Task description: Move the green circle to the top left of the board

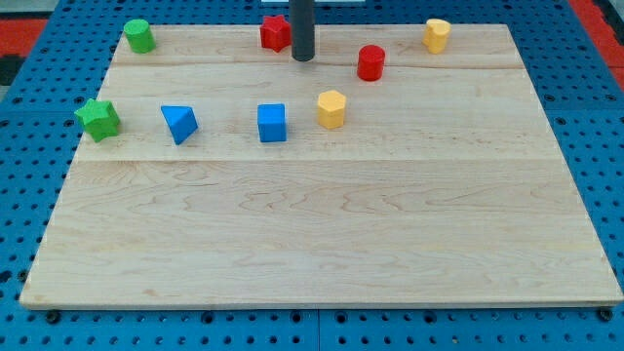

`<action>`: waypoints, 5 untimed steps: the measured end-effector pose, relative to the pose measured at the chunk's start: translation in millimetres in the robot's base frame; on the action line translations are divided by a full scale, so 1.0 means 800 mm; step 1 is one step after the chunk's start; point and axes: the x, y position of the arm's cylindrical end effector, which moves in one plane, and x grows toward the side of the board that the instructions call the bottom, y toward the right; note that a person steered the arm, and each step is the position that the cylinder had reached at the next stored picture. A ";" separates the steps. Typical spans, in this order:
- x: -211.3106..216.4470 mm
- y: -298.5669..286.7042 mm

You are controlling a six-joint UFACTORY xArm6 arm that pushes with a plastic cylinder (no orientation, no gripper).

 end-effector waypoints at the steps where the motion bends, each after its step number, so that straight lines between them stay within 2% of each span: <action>1: 0.000 0.000; 5: 0.025 0.009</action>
